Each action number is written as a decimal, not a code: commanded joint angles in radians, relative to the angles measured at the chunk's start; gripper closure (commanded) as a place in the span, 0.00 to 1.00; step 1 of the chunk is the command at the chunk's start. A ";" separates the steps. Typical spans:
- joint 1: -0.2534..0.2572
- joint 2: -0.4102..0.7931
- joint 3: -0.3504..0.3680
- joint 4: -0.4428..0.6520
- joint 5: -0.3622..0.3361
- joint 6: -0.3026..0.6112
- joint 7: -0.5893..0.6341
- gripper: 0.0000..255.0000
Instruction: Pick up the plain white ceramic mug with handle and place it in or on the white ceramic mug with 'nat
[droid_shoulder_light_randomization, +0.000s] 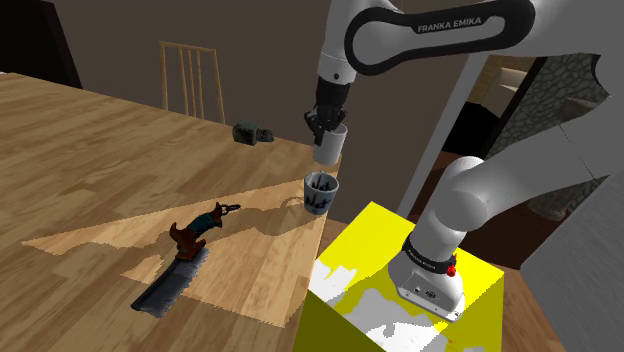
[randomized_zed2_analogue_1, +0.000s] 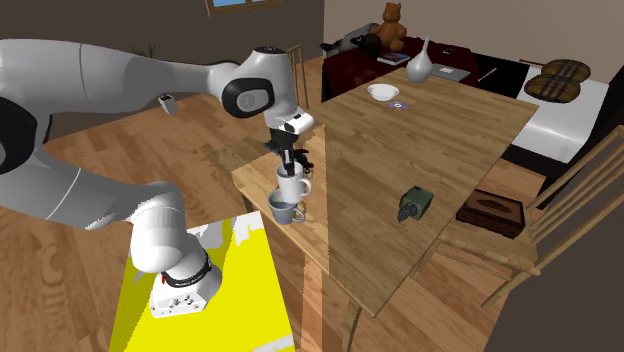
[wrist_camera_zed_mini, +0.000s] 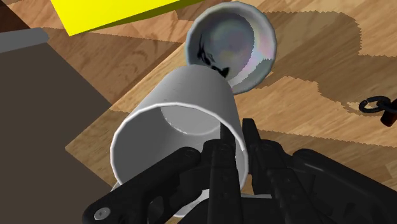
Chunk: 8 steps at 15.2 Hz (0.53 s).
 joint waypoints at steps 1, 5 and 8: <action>0.001 0.002 0.002 -0.026 0.001 0.029 0.001 1.00; 0.002 0.014 0.007 -0.072 0.004 0.087 0.003 1.00; 0.002 0.024 0.011 -0.102 0.006 0.126 0.005 1.00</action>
